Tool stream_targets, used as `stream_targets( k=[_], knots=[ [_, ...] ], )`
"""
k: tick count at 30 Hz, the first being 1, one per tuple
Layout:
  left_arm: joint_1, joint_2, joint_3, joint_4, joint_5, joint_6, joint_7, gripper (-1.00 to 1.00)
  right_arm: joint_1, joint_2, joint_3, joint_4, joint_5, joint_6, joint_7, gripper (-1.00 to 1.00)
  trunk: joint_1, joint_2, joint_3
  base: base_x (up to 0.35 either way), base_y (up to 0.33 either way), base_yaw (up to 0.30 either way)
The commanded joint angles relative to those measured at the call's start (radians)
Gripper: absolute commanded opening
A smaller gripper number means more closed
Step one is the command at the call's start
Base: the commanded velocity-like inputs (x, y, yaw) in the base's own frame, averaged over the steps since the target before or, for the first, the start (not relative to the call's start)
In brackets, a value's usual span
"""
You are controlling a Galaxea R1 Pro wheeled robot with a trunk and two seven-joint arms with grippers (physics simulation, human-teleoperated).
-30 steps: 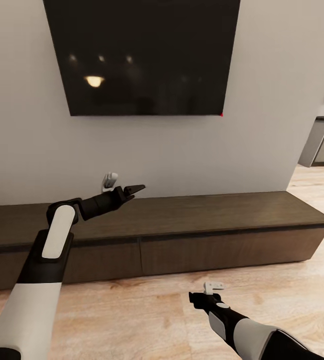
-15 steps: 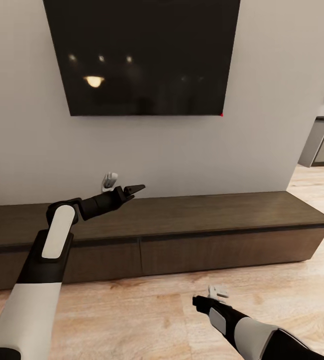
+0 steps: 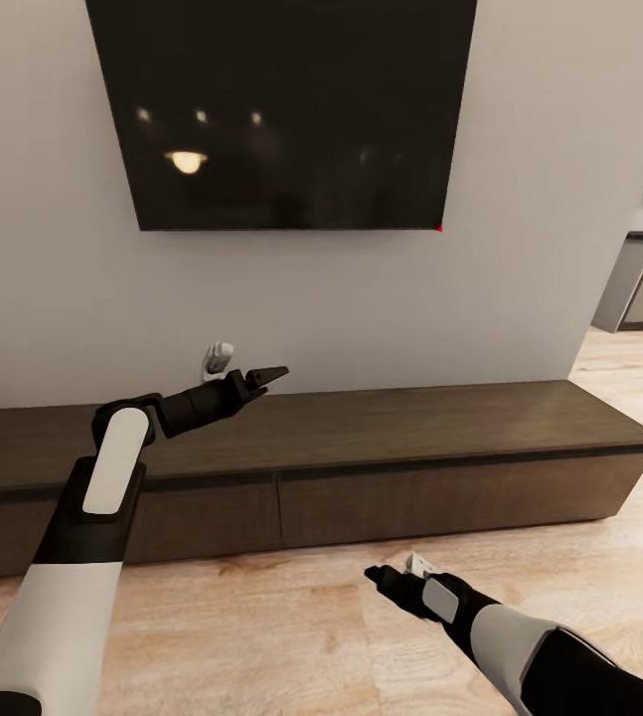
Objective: Place each of the two pumpkins and all three candles from the living room inside a cabinet in the living room (use any cabinet), then make sure every cabinet is closed, and position the cauldron so it is next to a table in the living room.
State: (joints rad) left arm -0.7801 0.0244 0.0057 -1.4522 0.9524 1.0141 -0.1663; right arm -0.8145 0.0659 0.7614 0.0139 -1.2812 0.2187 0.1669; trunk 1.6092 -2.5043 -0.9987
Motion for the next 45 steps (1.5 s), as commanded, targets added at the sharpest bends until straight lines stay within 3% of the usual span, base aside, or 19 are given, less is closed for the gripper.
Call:
stream_targets(
  k=[1, 4, 6, 8, 12, 15, 17, 20, 25, 29, 32, 35, 38, 41, 42, 43, 45],
  knots=[
    [-0.001, 0.000, 0.001, 0.000, -0.008, 0.003, -0.010, 1.00, -0.003, 0.000, 0.009, 0.002, -0.037, 0.018, 0.026, 1.00, 0.000, 0.000, -0.001, 0.000, 0.000, 0.000],
    [-0.001, -0.001, 0.002, 0.000, -0.008, 0.003, -0.014, 1.00, -0.012, -0.013, 0.009, 0.001, -0.108, 0.071, 0.090, 1.00, 0.000, 0.000, -0.001, 0.000, 0.000, 0.000],
    [-0.001, -0.001, 0.002, -0.001, -0.007, 0.003, -0.019, 1.00, -0.023, -0.024, 0.009, 0.001, -0.132, 0.090, 0.129, 1.00, 0.000, 0.000, -0.001, 0.000, 0.000, 0.000],
    [-0.001, -0.001, 0.002, -0.003, -0.006, 0.002, -0.041, 1.00, -0.036, -0.044, 0.009, 0.001, -0.155, 0.103, 0.219, 1.00, 0.000, 0.000, -0.001, 0.000, 0.000, 0.000],
    [-0.001, -0.009, 0.002, -0.009, -0.005, 0.001, -0.082, 1.00, -0.041, -0.061, 0.009, 0.001, -0.163, 0.109, 0.323, 1.00, 0.000, 0.000, -0.001, 0.000, 0.000, 0.000],
    [-0.001, -0.034, 0.002, -0.010, -0.005, 0.000, -0.094, 1.00, -0.042, -0.066, 0.009, 0.001, -0.165, 0.110, 0.365, 1.00, 0.000, 0.000, -0.001, 0.000, 0.000, 0.000],
    [-0.001, -0.066, 0.003, -0.010, -0.006, 0.000, -0.097, 1.00, -0.042, -0.068, 0.009, 0.001, -0.167, 0.111, 0.390, 1.00, 0.000, 0.000, -0.001, 0.000, 0.000, 0.000],
    [-0.001, -0.084, 0.003, -0.009, -0.006, 0.000, -0.096, 1.00, -0.043, -0.069, 0.008, 0.001, -0.168, 0.110, 0.402, 1.00, 0.000, 0.000, -0.001, 0.000, 0.000, 0.000],
    [-0.001, -0.113, 0.004, -0.007, -0.009, -0.001, -0.096, 1.00, -0.043, -0.067, -0.017, 0.001, -0.169, 0.106, 0.403, 1.00, 0.002, -0.002, -0.020, 0.000, 0.000, 0.000],
    [-0.001, -0.124, 0.004, -0.005, -0.011, -0.002, -0.096, 1.00, -0.043, -0.065, -0.084, 0.001, -0.168, 0.102, 0.401, 1.00, 0.004, -0.002, -0.036, 0.000, 0.000, 0.000],
    [-0.001, -0.125, 0.004, -0.005, -0.011, -0.002, -0.095, 1.00, -0.043, -0.065, -0.110, 0.001, -0.167, 0.100, 0.402, 1.00, 0.005, -0.003, -0.047, 0.000, 0.000, 0.000],
    [-0.001, -0.127, 0.002, -0.001, -0.012, -0.005, -0.093, 1.00, -0.043, -0.065, -0.129, -0.039, -0.169, 0.102, 0.403, 1.00, 0.007, -0.004, -0.059, 0.000, 0.000, 0.000],
    [-0.001, -0.134, -0.013, 0.005, -0.012, -0.015, -0.089, 1.00, -0.043, -0.063, -0.185, -0.085, -0.169, 0.100, 0.411, 1.00, 0.007, -0.004, -0.067, 0.000, 0.000, 0.000],
    [-0.001, -0.137, -0.028, 0.006, -0.011, -0.018, -0.089, 1.00, -0.043, -0.062, -0.316, -0.107, -0.169, 0.100, 0.471, 1.00, 0.007, -0.004, -0.067, 0.000, 0.000, 0.000],
    [-0.001, -0.139, -0.035, 0.006, -0.011, -0.019, -0.088, 1.00, -0.043, -0.062, -0.404, -0.111, -0.168, 0.104, 0.550, 1.00, 0.007, -0.004, -0.067, 0.000, 0.000, 0.000],
    [-0.001, -0.140, -0.040, 0.006, -0.011, -0.020, -0.088, 1.00, -0.043, -0.062, -0.449, -0.112, -0.167, 0.107, 0.592, 1.00, 0.007, -0.004, -0.067, 0.000, 0.000, 0.000],
    [-0.001, -0.142, -0.052, 0.006, -0.011, -0.021, -0.087, 1.00, -0.043, -0.063, -0.478, -0.112, -0.167, 0.108, 0.623, 1.00, 0.007, -0.004, -0.067, 0.000, 0.000, 0.000]
  ],
)
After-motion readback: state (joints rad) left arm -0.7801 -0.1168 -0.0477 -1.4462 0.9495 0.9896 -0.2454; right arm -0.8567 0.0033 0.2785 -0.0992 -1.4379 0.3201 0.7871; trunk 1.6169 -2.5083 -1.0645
